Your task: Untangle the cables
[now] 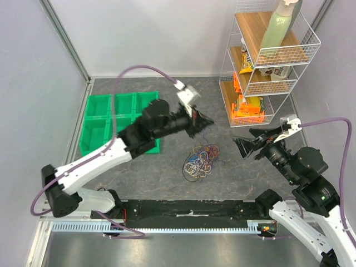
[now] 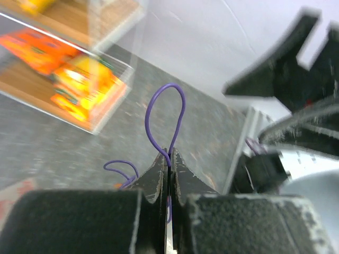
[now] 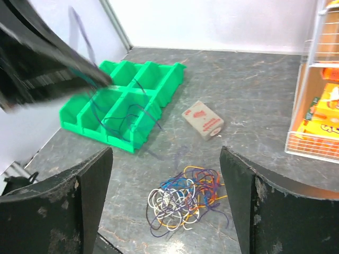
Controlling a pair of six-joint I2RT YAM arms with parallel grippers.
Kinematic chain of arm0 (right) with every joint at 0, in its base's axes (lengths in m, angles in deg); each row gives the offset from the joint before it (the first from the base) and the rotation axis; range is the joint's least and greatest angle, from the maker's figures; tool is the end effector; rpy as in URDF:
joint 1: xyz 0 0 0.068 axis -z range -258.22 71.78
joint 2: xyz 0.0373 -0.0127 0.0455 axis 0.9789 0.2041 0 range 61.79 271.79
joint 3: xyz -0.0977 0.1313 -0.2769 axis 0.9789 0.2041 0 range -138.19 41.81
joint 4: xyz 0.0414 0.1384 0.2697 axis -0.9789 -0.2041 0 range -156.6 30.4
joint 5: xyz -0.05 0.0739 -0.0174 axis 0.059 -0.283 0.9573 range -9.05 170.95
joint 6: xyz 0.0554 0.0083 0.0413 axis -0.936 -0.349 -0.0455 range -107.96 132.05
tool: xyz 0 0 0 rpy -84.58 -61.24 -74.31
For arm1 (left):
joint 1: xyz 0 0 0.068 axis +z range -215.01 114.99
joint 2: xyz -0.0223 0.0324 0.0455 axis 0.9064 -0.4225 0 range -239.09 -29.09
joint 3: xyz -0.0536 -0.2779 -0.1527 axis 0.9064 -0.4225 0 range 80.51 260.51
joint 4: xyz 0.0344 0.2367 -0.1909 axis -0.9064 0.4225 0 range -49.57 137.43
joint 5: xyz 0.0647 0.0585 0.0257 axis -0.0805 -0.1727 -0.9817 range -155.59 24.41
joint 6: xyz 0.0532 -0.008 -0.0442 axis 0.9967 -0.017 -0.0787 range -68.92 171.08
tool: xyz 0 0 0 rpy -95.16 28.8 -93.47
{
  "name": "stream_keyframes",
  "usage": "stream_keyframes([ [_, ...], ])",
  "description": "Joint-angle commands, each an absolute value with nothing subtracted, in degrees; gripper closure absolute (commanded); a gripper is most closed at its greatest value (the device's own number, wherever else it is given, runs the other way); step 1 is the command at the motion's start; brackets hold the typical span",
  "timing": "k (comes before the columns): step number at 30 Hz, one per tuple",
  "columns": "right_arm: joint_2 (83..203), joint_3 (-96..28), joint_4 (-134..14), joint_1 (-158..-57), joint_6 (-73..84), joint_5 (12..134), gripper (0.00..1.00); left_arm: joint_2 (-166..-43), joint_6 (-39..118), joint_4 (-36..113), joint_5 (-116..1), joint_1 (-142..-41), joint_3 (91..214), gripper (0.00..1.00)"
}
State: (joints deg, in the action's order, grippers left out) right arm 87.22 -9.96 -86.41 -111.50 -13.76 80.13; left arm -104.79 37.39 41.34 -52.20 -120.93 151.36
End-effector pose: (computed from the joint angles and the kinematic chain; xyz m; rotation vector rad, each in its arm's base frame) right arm 0.0848 0.0566 0.4307 -0.1184 1.6349 0.8118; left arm 0.1947 -0.3113 0.4401 0.8191 1.5955 -1.0923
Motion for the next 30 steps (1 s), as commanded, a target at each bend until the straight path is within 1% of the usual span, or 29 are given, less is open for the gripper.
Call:
stream_keyframes([
  [1,86.4,-9.7,-88.7,-111.6,-13.1,86.7,0.11,-97.6,35.5,51.8,-63.0,-113.0,159.5,0.98],
  [6,86.6,-8.2,-88.8,-111.6,-13.8,86.5,0.12,-92.5,30.3,58.2,-63.0,-99.9,159.9,0.98],
  [8,86.5,-7.6,-88.5,-111.6,-14.1,86.4,0.12,-91.1,30.2,59.4,-63.7,-96.3,159.1,0.98],
  [12,86.5,-6.7,-87.8,-111.6,-14.4,85.7,0.12,-90.8,26.8,59.7,-65.2,-91.8,155.7,0.98],
  [18,85.5,-5.8,-87.8,-111.5,-15.1,85.2,0.13,-94.6,20.6,54.9,-62.2,-85.2,145.7,0.98],
  [21,84.6,-5.4,-88.2,-111.6,-15.2,85.2,0.13,-96.6,16.8,53.9,-59.4,-80.8,143.4,0.98],
  [25,84.7,-4.8,-88.3,-111.6,-15.1,85.5,0.13,-96.4,16.6,52.4,-58.1,-79.7,144.6,0.98],
  [30,85.9,-4.2,-87.5,-111.6,-15.1,85.3,0.13,-94.9,19.3,54.0,-58.9,-79.7,151.0,0.98],
])
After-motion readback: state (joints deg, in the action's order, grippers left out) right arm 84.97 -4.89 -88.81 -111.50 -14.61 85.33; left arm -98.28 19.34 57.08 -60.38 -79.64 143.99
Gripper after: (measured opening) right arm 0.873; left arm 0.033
